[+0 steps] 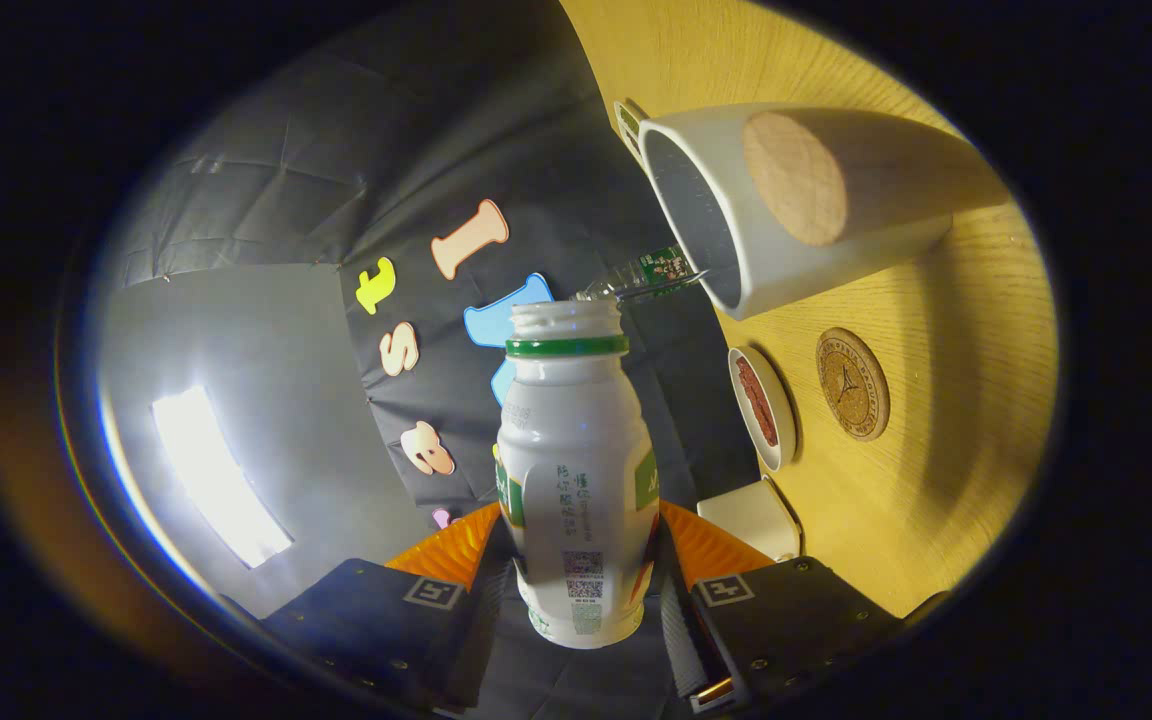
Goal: Take the bottle from table, then pour the juice into the cup, finally place the bottle on the coaster
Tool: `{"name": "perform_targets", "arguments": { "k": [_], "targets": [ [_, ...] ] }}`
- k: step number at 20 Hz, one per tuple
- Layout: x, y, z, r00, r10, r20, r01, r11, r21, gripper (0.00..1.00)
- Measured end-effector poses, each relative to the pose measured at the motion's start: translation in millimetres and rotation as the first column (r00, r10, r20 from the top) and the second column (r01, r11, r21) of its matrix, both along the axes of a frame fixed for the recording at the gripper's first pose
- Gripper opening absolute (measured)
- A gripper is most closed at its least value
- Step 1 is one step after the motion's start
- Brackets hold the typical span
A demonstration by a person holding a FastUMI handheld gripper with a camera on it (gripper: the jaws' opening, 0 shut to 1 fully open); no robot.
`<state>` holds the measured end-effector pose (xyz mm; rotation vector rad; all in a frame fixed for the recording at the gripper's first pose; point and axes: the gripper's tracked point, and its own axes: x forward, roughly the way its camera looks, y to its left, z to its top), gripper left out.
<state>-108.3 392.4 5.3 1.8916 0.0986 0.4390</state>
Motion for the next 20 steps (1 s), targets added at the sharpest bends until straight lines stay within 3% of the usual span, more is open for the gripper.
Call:
{"name": "perform_targets", "arguments": {
  "k": [20],
  "targets": [
    [-0.8, -1.2, 0.3, 1.000, -0.013, -0.013, 0.013, 0.999, 0.033, 0.69]
  ]
}}
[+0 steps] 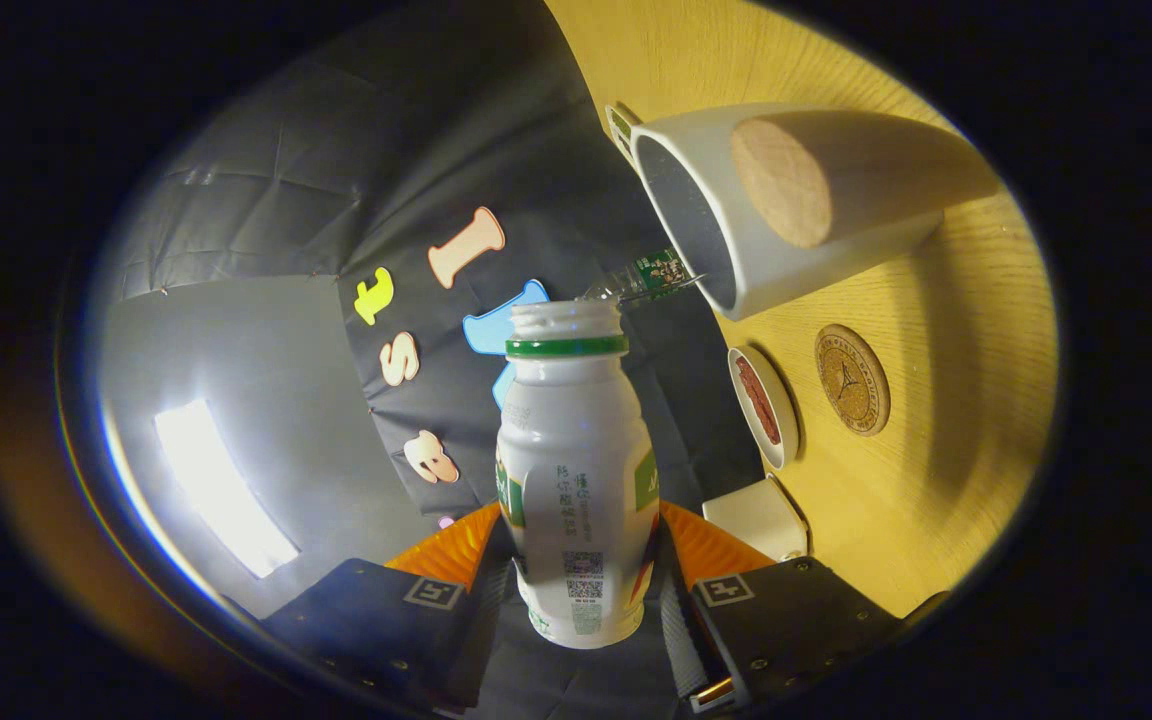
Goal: Take the bottle from table, then pour the juice into the cup, finally place the bottle on the coaster
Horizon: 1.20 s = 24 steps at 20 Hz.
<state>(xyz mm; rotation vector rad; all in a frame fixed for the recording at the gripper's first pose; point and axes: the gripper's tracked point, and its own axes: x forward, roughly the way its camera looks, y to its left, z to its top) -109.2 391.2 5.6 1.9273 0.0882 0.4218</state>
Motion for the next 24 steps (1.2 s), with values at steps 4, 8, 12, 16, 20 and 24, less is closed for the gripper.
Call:
{"name": "perform_targets", "arguments": {
  "k": [4, 8, 12, 16, 20, 24],
  "targets": [
    [0.1, -0.2, 0.0, 1.000, -0.004, -0.002, 0.004, 1.000, 0.009, 0.69],
    [0.0, -0.3, -0.2, 1.000, -0.007, -0.006, 0.007, 1.000, 0.014, 0.70],
    [0.3, -0.2, 0.0, 1.000, -0.009, -0.011, 0.010, 1.000, 0.019, 0.70],
    [0.0, -0.7, -0.4, 1.000, -0.012, -0.019, 0.013, 0.999, 0.031, 0.70],
    [0.8, 0.5, 0.1, 1.000, -0.011, -0.027, 0.012, 0.999, 0.035, 0.70],
    [0.5, -0.3, -1.0, 0.999, -0.016, -0.038, 0.018, 0.998, 0.058, 0.70]
  ]
}}
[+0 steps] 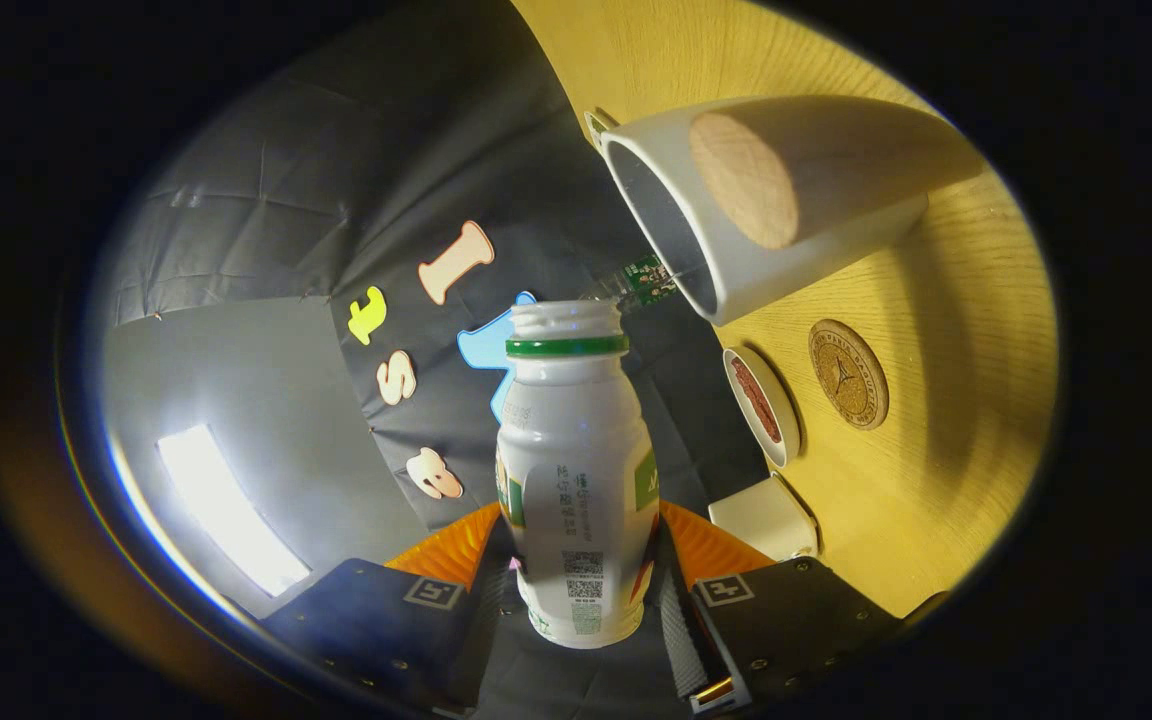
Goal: Take the bottle from table, then pour the juice into the cup, finally place the bottle on the coaster
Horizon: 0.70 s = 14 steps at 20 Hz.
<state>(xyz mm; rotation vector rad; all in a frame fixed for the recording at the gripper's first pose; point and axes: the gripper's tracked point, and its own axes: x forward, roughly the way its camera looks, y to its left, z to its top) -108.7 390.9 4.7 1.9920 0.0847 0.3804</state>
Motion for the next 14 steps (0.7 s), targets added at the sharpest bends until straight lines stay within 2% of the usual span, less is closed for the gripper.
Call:
{"name": "perform_targets", "arguments": {
  "k": [14],
  "targets": [
    [-5.6, -6.5, -3.7, 0.999, -0.041, -0.035, 0.044, 0.994, 0.100, 0.70]
  ]
}}
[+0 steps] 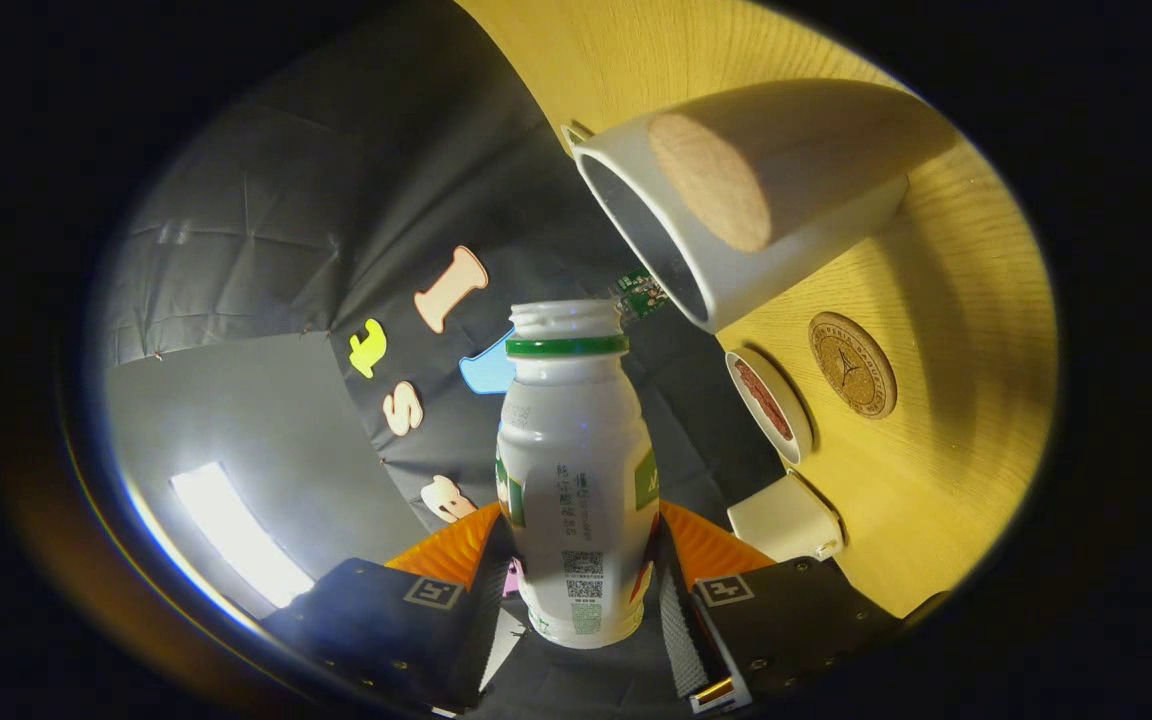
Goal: Take the bottle from table, then pour the juice into the cup, finally place the bottle on the coaster
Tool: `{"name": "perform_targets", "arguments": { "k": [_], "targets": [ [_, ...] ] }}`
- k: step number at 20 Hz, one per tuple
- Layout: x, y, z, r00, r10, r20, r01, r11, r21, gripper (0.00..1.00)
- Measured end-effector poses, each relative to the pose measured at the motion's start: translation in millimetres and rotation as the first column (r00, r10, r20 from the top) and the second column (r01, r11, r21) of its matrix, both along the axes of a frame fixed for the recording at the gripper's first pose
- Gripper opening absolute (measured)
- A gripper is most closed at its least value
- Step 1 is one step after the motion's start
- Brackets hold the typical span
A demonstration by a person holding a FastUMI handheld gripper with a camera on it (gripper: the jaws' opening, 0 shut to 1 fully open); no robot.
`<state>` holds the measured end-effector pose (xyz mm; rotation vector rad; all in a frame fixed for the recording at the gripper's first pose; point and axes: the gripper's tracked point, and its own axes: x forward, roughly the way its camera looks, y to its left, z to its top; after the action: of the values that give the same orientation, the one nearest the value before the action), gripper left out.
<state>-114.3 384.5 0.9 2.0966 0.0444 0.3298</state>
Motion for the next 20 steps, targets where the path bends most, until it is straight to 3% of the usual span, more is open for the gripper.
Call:
{"name": "perform_targets", "arguments": {
  "k": [20],
  "targets": [
    [19, -27, 23, 0.992, -0.077, -0.097, 0.096, 0.971, 0.217, 0.70]
  ]
}}
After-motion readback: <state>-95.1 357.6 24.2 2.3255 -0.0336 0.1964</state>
